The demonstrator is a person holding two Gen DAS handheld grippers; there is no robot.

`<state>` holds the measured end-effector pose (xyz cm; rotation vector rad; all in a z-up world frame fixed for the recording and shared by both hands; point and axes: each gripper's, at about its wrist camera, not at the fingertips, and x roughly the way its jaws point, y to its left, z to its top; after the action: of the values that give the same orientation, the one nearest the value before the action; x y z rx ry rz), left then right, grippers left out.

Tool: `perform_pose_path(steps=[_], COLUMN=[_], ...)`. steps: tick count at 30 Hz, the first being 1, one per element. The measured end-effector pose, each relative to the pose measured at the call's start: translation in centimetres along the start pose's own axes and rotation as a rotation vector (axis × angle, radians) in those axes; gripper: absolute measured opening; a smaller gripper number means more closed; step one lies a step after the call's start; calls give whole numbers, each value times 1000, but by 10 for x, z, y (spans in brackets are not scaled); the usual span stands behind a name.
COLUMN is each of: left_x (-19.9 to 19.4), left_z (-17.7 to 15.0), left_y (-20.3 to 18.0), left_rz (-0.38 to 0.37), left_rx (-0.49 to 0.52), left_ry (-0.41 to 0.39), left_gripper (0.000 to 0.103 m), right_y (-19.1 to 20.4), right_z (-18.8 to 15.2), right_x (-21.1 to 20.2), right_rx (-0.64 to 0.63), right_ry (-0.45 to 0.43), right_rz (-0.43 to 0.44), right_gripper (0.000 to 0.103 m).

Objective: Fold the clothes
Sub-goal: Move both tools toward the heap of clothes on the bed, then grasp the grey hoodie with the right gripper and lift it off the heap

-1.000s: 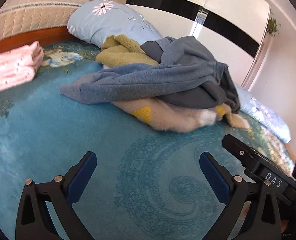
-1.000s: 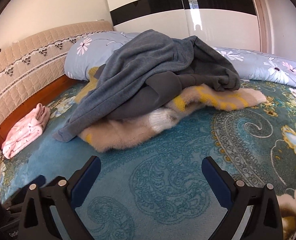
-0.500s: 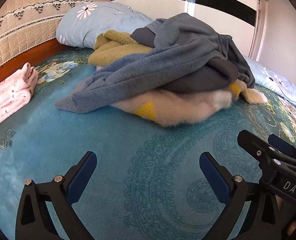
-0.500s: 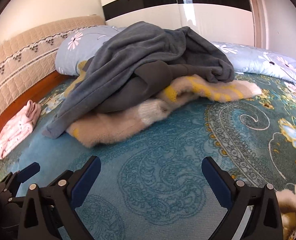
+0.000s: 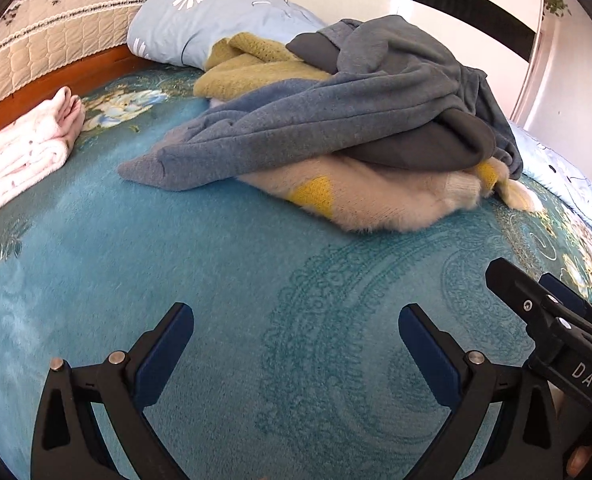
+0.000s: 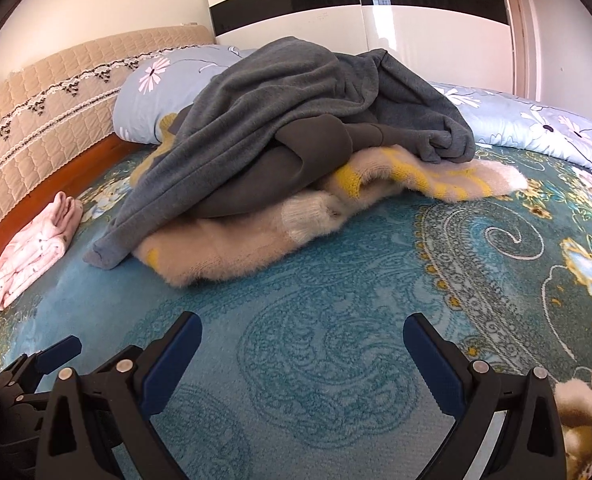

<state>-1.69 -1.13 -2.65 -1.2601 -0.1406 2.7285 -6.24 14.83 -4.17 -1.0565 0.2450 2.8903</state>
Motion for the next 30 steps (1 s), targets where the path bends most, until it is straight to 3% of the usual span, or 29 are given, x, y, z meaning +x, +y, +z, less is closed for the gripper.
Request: perform_pose_path(steps=[5,11,17,23,28,30], left_x=[0,-8,-9,-18,-26,-28], left_z=[2,8,24,36,44,46], left_y=[0,-12,1,42,62,68], left_rz=[-13,34,76,62,69,49], left_rx=[7,73,103,-20,-45,-63], left_ry=[13,-64,-112,-136,-159,-157], left_gripper=[102,102,102,102,102,102], right_y=[1,-3,-1,-11,-26,-22], right_z=[0,1,3,1,18,37], right_x=[-3,-5,-12,-11,-25,-29], right_rx=[-1,17,9,70,171,144], right_ry=[-12,-16,-43,2,-104,-147], right_rz=[5,17,31,172,154,110], right_gripper=[102,102,102,103,103,103])
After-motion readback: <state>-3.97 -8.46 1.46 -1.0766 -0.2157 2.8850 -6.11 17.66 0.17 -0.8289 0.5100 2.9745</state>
